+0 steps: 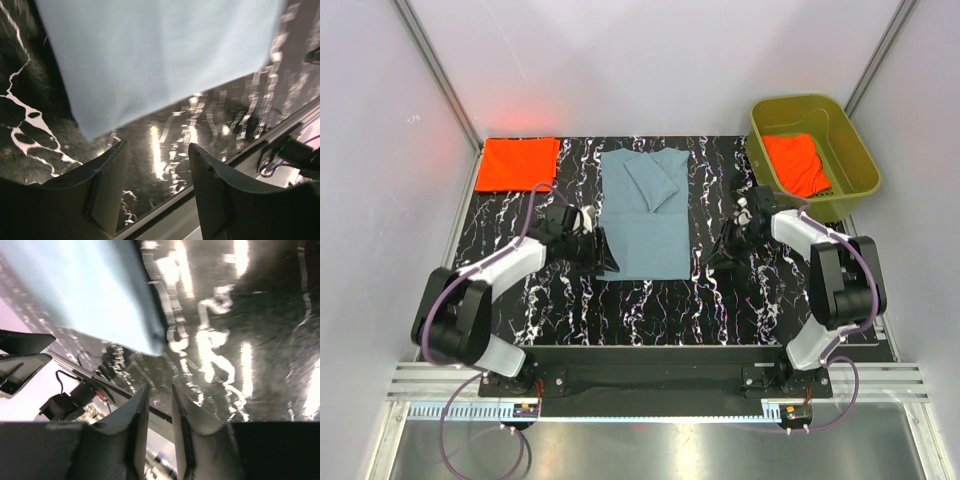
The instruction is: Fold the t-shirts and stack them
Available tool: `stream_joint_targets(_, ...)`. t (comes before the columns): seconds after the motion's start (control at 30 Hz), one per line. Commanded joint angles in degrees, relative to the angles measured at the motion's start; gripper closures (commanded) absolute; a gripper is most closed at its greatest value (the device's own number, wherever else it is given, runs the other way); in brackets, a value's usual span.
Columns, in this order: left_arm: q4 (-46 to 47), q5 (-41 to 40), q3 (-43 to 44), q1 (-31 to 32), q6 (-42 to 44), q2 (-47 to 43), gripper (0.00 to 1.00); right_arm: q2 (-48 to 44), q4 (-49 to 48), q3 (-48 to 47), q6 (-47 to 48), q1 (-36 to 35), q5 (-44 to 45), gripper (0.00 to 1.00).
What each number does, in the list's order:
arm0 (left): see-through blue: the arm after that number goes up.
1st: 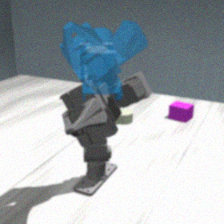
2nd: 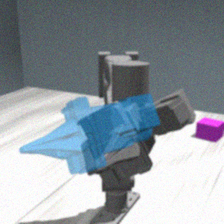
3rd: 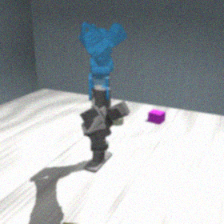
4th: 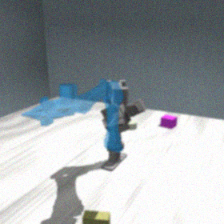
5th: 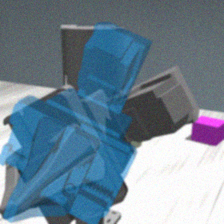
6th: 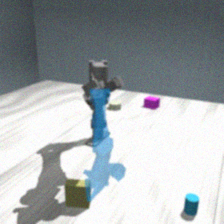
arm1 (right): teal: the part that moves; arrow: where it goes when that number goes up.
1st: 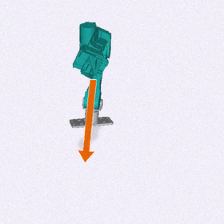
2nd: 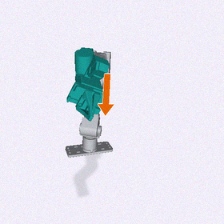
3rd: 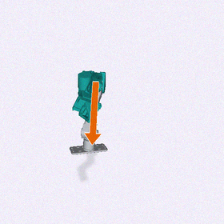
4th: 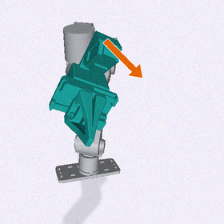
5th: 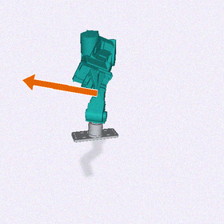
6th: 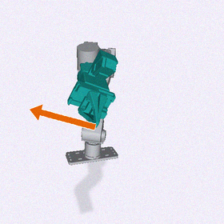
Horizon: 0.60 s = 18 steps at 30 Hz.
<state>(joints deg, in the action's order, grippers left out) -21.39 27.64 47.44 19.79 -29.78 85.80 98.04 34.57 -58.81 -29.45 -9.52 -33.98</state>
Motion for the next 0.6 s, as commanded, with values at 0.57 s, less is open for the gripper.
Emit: stream_joint_targets(0.57, 13.83, 7.71, 0.12, -6.52, -3.19, 13.26, 0.5, 19.29, -9.78, -15.73, -3.77, -3.67, -8.75, 0.5)
